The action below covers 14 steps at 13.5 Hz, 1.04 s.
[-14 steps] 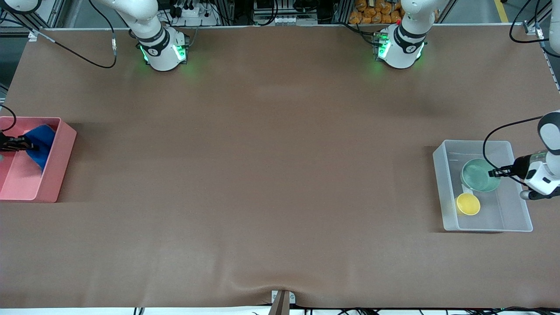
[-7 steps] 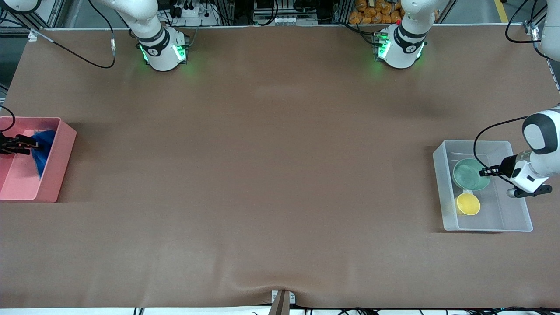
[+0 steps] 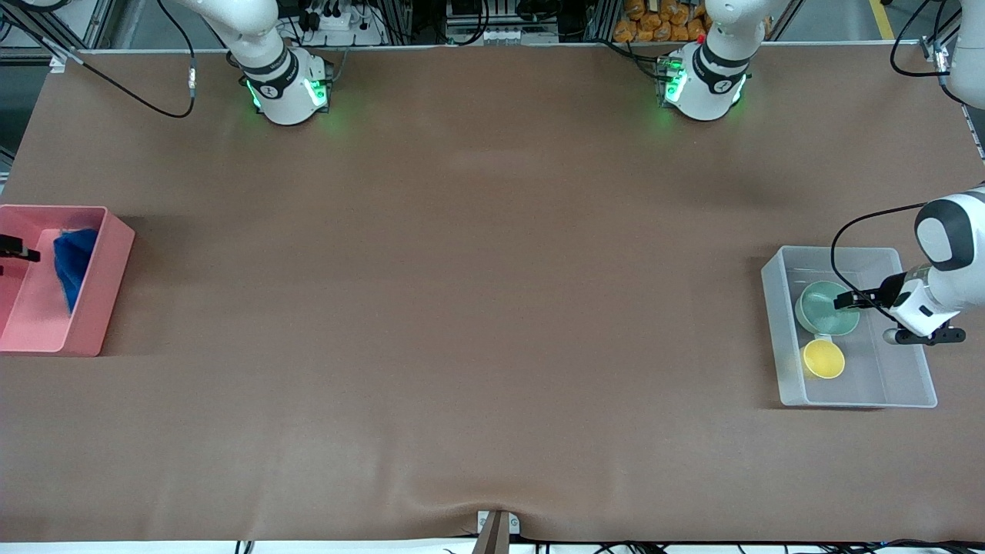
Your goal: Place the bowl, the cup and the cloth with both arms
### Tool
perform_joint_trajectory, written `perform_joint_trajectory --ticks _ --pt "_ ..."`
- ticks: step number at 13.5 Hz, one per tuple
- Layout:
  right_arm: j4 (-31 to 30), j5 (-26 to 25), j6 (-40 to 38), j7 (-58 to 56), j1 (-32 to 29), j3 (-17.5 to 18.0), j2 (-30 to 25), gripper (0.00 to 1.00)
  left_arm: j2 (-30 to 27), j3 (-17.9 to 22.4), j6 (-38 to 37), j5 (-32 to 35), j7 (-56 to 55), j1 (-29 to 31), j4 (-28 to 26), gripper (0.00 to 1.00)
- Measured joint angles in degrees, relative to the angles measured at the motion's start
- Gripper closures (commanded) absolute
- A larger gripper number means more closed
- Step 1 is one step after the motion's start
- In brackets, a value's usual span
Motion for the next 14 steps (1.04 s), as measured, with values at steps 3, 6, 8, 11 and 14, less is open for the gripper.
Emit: perform_joint_trajectory --ticks 3,6,8,11,14 --pt "1.32 -2.16 -7.20 7.81 3.39 0.12 -5.47 0.00 -0.67 -0.41 0.04 0.00 0.16 -0.10 1.18 0.00" --pt "1.40 -3.00 -13.04 16.56 7.69 0.27 -11.40 0.00 -2.41 -0.95 -1.78 0.00 0.15 -0.25 2.39 0.00" --pt "1.40 -3.05 -15.61 22.07 10.34 0.37 -14.56 0.00 -3.72 -2.03 -2.58 0.00 -0.18 -0.35 2.96 0.00" --pt "1.34 -3.12 -17.75 28.76 13.99 0.47 -18.04 0.00 -5.44 -3.09 -3.57 0.00 -0.55 -0.50 3.64 0.00" --pt "1.33 -3.23 -18.30 33.66 17.52 0.51 -20.40 0.00 -7.61 -4.55 -4.26 0.00 -0.59 -0.55 3.85 0.00"
